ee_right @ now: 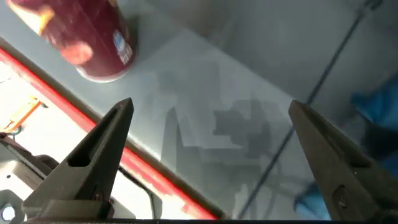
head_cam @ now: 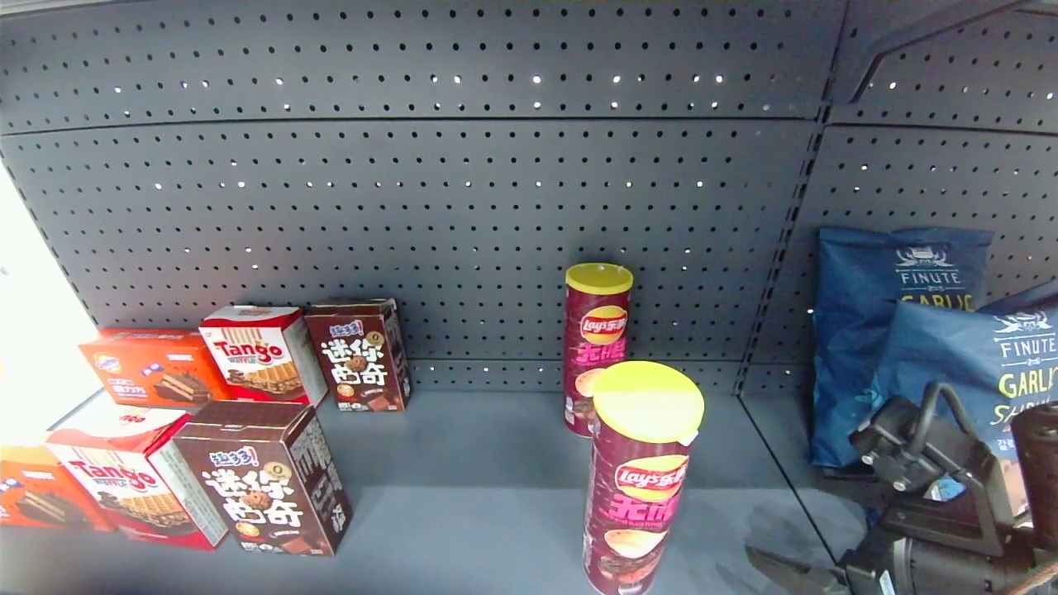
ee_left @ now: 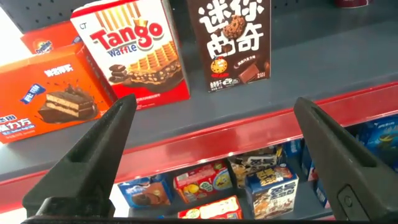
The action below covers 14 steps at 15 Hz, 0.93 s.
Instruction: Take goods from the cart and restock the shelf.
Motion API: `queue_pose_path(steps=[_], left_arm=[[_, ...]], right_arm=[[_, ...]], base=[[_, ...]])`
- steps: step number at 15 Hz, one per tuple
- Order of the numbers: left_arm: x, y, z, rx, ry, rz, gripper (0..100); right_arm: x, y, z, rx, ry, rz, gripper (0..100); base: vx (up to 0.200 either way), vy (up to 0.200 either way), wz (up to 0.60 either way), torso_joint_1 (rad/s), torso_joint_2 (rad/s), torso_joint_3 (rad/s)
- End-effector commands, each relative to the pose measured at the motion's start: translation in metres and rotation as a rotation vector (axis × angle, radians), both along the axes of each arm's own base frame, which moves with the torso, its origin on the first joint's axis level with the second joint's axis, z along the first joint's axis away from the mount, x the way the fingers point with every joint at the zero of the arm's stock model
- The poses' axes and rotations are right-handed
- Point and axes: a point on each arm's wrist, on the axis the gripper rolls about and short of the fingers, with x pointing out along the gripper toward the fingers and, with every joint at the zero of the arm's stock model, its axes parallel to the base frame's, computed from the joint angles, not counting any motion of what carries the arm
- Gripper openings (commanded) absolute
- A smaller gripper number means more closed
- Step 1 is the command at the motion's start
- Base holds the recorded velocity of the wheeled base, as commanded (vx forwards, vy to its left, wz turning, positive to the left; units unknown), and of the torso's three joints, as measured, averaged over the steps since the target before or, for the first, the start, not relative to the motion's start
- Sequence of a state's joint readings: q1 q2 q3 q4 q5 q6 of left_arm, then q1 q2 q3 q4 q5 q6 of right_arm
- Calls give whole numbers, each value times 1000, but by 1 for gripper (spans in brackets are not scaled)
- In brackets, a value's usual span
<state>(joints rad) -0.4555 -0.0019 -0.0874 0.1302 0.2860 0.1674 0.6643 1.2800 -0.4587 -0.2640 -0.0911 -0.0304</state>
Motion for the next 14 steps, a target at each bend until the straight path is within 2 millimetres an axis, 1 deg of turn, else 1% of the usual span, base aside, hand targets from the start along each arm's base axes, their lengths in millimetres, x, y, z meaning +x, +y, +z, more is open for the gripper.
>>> queue_pose_path(steps=[1, 4, 10, 14], left_arm=[[0, 0, 0, 3, 3, 1, 100], [0, 0, 0, 5, 1, 1, 100], [0, 0, 0, 5, 1, -1, 100], [0, 0, 0, 5, 1, 1, 100]], right_arm=[[9, 14, -2, -17, 20, 20, 100], [10, 25, -4, -27, 30, 50, 100], [20, 35, -3, -36, 32, 47, 100], [25, 41, -8, -46, 44, 55, 100]], base=[[0, 0, 0, 0, 0, 0], [0, 0, 0, 0, 0, 0], [0, 0, 0, 0, 0, 0], [0, 0, 0, 0, 0, 0]])
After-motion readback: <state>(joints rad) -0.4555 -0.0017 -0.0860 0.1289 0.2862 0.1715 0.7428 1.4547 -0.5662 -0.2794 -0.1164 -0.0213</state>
